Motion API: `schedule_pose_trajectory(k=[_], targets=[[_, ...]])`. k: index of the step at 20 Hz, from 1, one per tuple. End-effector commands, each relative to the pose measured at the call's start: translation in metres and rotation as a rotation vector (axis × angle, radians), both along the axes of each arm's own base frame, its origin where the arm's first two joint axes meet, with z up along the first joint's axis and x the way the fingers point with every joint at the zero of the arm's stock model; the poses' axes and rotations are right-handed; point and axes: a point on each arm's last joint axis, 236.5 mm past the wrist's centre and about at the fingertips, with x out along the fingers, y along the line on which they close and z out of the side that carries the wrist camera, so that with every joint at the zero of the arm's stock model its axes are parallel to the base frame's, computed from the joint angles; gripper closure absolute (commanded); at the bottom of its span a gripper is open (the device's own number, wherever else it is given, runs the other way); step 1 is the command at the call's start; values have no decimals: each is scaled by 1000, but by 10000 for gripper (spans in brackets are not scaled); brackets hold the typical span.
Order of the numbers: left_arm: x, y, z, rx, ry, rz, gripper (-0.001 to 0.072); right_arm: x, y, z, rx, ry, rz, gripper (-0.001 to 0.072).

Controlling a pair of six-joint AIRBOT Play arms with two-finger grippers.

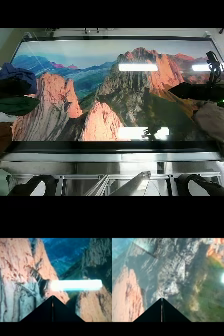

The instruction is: Fold the shirts.

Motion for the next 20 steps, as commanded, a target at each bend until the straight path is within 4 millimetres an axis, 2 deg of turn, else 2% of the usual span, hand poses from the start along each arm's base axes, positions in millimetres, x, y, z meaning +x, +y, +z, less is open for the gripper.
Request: schedule_pose_trajectory(k=[1,9,13,14,16,20], targets=[[-8,-1,18,8,-52,2,675,0,1,0,0,0,2,695],[-39,-6,69,34,-209,3,675,1,0,-5,3,15,2,694],[-51,-10,116,9,-386,32,675,2,0,-12,8,34,2,693],[-53,-9,121,21,-407,32,676,2,0,-14,8,38,2,693],[-48,-2,109,49,-363,42,675,2,1,-15,13,42,2,693],[-11,2,51,6,-171,45,675,1,2,-15,55,85,-35,693]])
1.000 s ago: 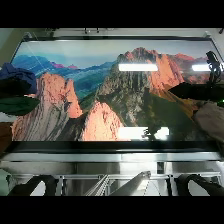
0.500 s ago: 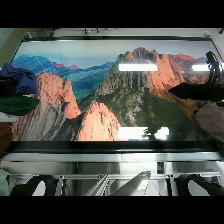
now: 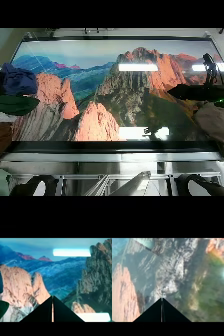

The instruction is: Fold the shirts.

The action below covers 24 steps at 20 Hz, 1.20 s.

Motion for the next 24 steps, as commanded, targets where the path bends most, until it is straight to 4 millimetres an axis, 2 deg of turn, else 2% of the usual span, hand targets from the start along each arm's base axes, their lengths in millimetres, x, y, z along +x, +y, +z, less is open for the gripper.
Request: schedule_pose_trajectory(k=[1,5,9,10,11,12,14,17,20,22,24], targets=[[30,2,-38,-32,108,7,676,-3,3,-1,46,51,-37,694],[67,-4,-81,-42,186,-8,676,-4,4,-1,52,60,-36,693],[86,9,-121,-51,270,21,692,-5,4,-1,53,62,-34,693],[89,20,-128,-37,284,43,577,-5,4,-1,52,62,-34,693],[90,34,-133,-11,308,67,356,-5,4,-1,53,62,-34,693],[91,48,-136,4,335,89,289,-5,4,-1,53,62,-34,693],[91,86,-131,23,369,158,-13,-5,4,-1,52,62,-34,693],[84,162,-119,50,403,307,-13,-5,4,-1,52,62,-33,693],[66,231,-136,18,503,440,-13,-4,4,-1,51,61,-34,693],[66,264,-150,-1,513,498,-13,-4,4,-1,51,59,-36,693],[77,287,-168,-8,513,526,-13,-4,3,-1,51,59,-35,693]])
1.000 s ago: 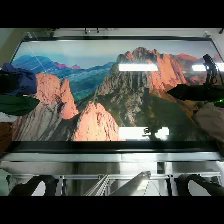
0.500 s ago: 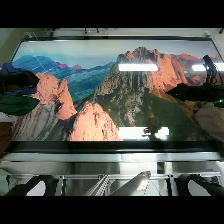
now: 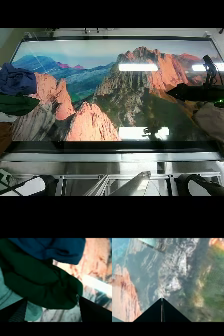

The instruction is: Fold the shirts.

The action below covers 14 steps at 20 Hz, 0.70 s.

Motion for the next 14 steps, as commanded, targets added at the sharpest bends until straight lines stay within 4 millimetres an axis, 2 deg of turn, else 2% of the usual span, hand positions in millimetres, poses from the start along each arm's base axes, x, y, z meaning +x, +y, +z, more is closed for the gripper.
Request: schedule_pose_trajectory(k=[1,3,6,10,14], targets=[[8,50,-32,-1,29,72,-13,0,0,0,0,-1,0,693],[29,54,-58,-10,45,52,-13,0,0,0,1,-1,-1,693],[72,42,-102,-17,81,-32,-13,0,0,0,1,-1,-1,693],[138,9,-144,-6,73,-146,-13,1,0,0,1,-2,-2,693],[170,-31,-183,-38,129,-233,-13,4,-2,1,-3,-11,-13,693]])
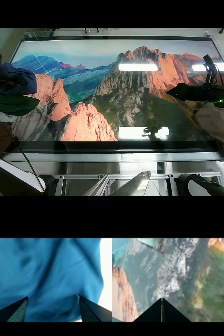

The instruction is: Fold the shirts.

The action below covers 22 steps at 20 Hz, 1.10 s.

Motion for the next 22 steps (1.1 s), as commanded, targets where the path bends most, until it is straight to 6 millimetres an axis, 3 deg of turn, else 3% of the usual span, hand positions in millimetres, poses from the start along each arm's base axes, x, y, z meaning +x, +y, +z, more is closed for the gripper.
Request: schedule_pose_trajectory(k=[1,5,6,7,8,10,12,13,14,16,18,22], targets=[[26,-37,-36,-25,52,-79,-13,4,-3,1,-6,-13,-16,693],[26,-54,-59,-41,95,-108,-7,5,-3,1,-7,-16,-19,693],[23,-54,-62,-44,107,-107,37,5,-3,1,-7,-16,-19,693],[18,-53,-63,-45,128,-110,346,5,-3,1,-7,-16,-19,693],[13,-50,-61,-29,154,-118,705,5,-3,1,-7,-16,-19,693],[14,-50,-48,-16,153,-123,694,5,-3,1,-7,-16,-19,693],[21,-69,-24,-35,115,-145,693,5,-3,1,-8,-16,-20,693],[25,-90,-9,-80,91,-182,691,5,-4,1,-8,-17,-20,693],[28,-127,8,-163,58,-263,687,5,-4,1,-8,-17,-20,693],[21,-220,51,-372,7,-478,686,6,-4,0,-8,-14,-20,693],[3,-292,90,-425,-7,-670,684,6,-4,-5,-6,-3,-20,693],[-27,-398,153,-384,-69,-878,684,8,-4,-17,1,32,-19,693]])
